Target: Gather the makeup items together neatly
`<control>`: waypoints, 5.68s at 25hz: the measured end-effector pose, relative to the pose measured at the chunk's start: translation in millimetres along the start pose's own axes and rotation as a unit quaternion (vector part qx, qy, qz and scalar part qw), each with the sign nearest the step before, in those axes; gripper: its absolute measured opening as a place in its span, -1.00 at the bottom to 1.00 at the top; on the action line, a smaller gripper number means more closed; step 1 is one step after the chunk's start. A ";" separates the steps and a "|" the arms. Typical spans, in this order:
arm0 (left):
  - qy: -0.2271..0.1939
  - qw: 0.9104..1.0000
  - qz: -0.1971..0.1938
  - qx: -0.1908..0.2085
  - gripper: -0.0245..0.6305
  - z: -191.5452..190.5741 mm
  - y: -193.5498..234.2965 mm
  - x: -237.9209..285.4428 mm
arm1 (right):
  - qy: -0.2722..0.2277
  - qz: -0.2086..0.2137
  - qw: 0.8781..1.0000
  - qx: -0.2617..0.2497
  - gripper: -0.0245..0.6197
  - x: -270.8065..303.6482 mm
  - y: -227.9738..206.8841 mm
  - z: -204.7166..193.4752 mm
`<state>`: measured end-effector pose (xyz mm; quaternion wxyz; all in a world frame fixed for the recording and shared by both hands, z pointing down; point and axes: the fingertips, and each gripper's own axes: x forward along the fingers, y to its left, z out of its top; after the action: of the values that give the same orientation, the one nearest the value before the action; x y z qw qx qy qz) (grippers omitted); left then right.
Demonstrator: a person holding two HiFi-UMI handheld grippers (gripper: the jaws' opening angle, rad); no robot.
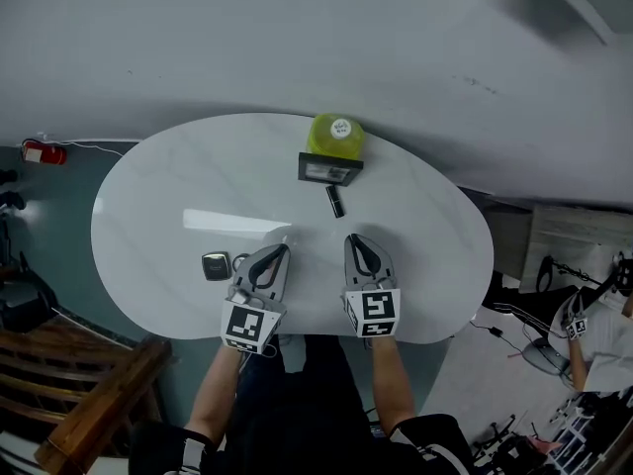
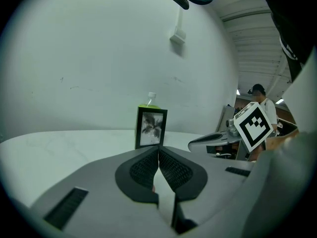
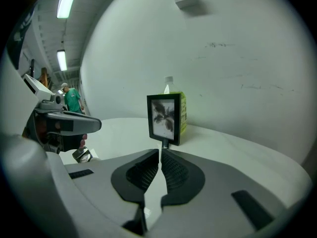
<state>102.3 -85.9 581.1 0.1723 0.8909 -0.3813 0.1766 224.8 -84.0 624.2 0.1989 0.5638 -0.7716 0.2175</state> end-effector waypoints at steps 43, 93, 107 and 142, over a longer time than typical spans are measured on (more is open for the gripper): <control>-0.006 0.999 0.040 -0.025 -0.86 -9.0 36.7 -27.2 | 0.097 0.000 0.995 -0.024 -0.59 96.7 -7.8 -6.1; 0.025 1.000 0.017 -0.003 -0.86 -58.3 25.1 -102.4 | 0.113 -0.003 0.993 0.023 -0.51 13.6 99.3 -93.6; 0.001 1.000 0.023 0.008 -0.86 -36.4 21.3 -123.0 | 0.054 0.005 0.998 0.023 -0.27 -9.7 108.8 -42.4; -0.186 0.976 0.071 0.092 -0.86 153.3 20.5 -253.1 | -0.198 0.004 0.978 -0.064 -0.80 -160.6 181.7 182.8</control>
<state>-48.5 -10.3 337.1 0.0031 0.8907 -0.4514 0.0542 85.6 -11.6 364.3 0.0772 0.5786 -0.8103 0.0526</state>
